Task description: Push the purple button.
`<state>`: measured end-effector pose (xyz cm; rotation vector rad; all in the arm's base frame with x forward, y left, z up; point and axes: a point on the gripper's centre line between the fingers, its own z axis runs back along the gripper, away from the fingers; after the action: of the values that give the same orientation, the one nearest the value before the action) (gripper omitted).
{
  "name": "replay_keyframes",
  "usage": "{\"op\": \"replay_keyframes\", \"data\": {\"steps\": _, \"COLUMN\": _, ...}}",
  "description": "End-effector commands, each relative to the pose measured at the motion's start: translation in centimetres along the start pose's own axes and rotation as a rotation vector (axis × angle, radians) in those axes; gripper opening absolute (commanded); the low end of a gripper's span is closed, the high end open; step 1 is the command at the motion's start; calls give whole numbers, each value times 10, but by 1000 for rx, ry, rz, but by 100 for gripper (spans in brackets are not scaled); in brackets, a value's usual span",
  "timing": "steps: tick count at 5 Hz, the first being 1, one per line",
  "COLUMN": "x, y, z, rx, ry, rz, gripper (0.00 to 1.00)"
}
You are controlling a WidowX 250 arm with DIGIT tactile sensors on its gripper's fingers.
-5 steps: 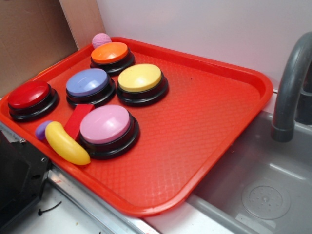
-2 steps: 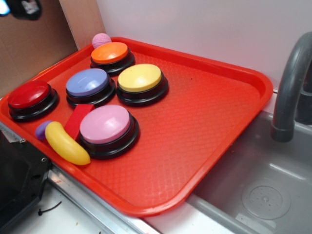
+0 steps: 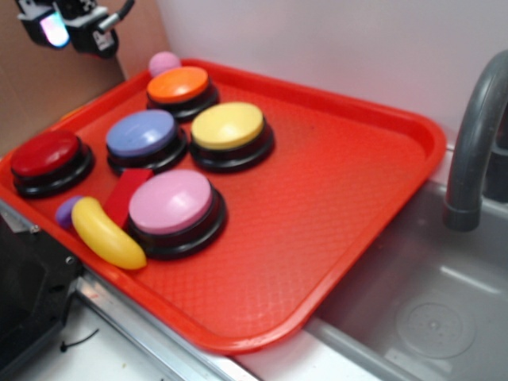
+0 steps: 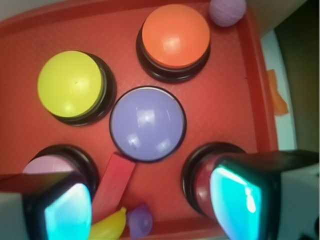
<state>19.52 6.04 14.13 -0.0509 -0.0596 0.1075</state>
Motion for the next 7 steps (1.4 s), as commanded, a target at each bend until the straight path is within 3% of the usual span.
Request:
{"op": "replay_keyframes", "data": {"steps": 1, "x": 17, "y": 3, "z": -37, "rx": 70, "ry": 6, "rz": -100, "gripper": 100}}
{"op": "replay_keyframes", "data": {"steps": 4, "x": 30, "y": 8, "z": -87, "rx": 65, "ry": -10, "rz": -194, "gripper": 100}}
{"op": "replay_keyframes", "data": {"steps": 6, "x": 33, "y": 7, "z": -75, "rx": 70, "ry": -8, "rz": -184, "gripper": 100}}
{"op": "replay_keyframes", "data": {"steps": 7, "x": 35, "y": 10, "z": -53, "rx": 76, "ry": -38, "rz": -164, "gripper": 100}}
